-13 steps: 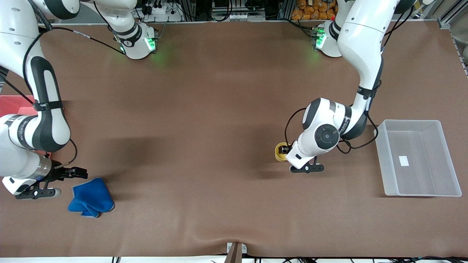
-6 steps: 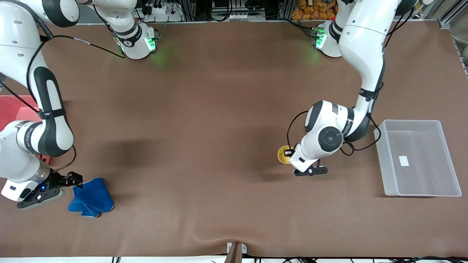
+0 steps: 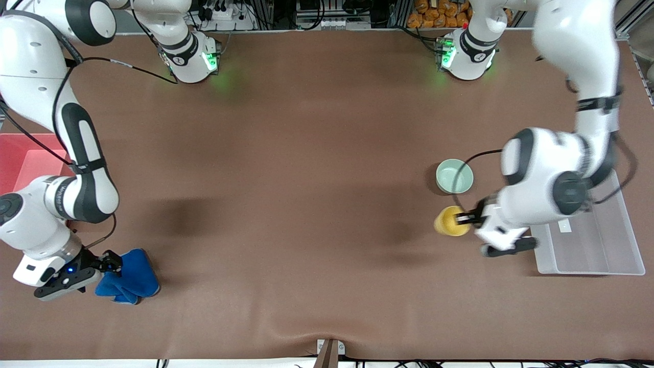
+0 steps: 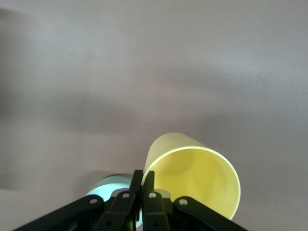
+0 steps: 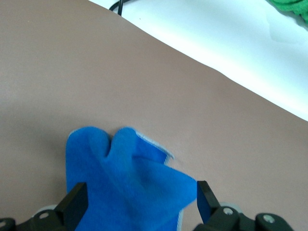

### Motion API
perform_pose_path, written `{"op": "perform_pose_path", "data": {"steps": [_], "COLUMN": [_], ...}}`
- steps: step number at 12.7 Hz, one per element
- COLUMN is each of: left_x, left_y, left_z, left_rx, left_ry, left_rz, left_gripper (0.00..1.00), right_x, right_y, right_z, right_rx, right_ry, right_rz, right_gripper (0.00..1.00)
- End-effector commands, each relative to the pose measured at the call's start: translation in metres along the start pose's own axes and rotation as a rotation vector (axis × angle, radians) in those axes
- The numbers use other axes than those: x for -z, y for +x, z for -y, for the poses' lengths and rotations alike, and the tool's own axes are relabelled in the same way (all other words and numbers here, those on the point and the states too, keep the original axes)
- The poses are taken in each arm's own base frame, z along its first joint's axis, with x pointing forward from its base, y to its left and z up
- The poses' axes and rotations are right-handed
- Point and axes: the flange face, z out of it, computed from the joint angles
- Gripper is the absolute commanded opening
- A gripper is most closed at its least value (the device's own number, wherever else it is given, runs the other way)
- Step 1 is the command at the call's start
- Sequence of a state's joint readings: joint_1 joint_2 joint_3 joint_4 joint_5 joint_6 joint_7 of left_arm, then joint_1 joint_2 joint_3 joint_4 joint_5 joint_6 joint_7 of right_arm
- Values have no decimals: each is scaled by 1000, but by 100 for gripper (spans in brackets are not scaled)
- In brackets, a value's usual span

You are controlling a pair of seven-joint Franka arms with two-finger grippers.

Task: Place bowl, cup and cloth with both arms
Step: 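Grasp the yellow cup with the left gripper while the right gripper grasps the cloth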

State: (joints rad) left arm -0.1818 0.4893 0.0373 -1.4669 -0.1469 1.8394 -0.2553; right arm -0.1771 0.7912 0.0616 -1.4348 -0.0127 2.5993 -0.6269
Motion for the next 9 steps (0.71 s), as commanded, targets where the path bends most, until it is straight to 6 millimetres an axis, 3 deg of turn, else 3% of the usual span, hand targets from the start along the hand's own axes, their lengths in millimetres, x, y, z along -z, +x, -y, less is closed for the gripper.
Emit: {"op": "perform_pose_path", "data": {"steps": [1,3,5,7,9], "left_x": [36,47,53,49,35], "left_y": [5,14,21,31,42], "left_z": [70,148,196,235,252], "left_rx": [-79,-128,-177,-215,-231], "left_ry": [-9,17,73,68,99], "left_rz": [40,37,26,18,-8], "left_gripper": [0,0,0,0,0], "right_x": [-17,-29,-38,-50,-65], "right_y": [7,7,3,-4,-11], "right_z": [12,18,21,24,26], "right_rx": [-21,-70,-81,-142,-151], "right_ry": [18,21,28,60,47], "right_rz": [-39,-89,-87,-91,-103], "right_gripper": [100,100,100,100,100]}}
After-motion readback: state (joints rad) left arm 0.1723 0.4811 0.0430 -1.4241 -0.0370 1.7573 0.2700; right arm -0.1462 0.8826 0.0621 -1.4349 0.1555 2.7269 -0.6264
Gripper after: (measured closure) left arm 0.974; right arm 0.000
